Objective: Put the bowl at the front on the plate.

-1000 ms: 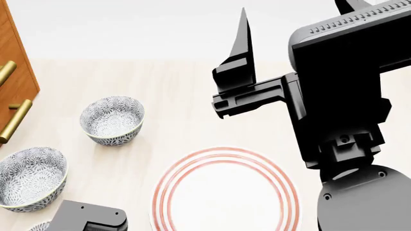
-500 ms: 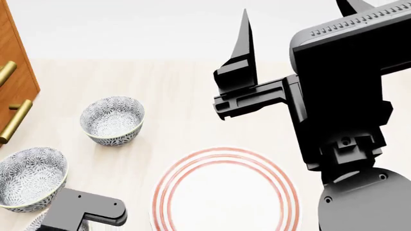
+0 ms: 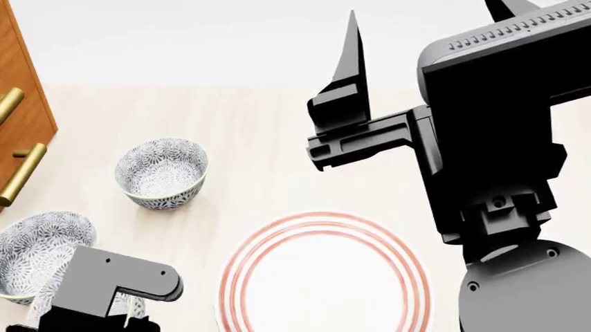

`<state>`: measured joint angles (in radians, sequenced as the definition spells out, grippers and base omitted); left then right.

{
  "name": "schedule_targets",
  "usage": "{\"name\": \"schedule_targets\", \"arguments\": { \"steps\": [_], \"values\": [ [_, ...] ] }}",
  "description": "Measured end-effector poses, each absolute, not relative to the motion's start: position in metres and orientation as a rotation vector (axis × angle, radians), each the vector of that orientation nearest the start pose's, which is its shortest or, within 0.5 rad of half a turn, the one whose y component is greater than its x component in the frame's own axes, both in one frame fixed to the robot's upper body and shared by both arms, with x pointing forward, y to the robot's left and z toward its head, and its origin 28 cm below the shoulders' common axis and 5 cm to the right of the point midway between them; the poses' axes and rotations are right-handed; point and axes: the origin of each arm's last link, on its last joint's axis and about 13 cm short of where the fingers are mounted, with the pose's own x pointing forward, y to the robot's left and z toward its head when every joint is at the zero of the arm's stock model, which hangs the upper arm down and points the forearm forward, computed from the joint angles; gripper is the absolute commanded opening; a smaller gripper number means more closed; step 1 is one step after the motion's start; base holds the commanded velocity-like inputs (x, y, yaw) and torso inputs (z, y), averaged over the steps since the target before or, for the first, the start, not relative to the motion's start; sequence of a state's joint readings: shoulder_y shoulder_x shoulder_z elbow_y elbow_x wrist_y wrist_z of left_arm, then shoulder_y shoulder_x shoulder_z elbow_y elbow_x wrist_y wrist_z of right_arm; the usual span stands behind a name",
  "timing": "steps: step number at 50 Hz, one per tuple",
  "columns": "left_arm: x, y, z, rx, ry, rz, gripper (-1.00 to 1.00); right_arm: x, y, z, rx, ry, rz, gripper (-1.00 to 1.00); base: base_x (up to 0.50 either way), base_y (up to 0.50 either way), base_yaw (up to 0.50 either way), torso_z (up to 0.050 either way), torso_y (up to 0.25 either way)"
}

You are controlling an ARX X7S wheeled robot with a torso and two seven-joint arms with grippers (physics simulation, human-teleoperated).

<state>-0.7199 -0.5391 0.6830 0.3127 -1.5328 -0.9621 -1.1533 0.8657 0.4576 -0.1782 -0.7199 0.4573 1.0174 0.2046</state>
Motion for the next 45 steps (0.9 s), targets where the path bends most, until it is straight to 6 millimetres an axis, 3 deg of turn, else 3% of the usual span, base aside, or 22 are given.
{"name": "schedule_targets", "arguments": {
  "steps": [45],
  "values": [
    [0.231, 0.174, 0.164, 0.219, 0.339, -0.128, -1.0, 0.249, -0.123, 0.281, -0.296, -0.467, 0.128, 1.0, 0.0, 0.0, 0.0, 0.0, 0.0]
  ]
}}
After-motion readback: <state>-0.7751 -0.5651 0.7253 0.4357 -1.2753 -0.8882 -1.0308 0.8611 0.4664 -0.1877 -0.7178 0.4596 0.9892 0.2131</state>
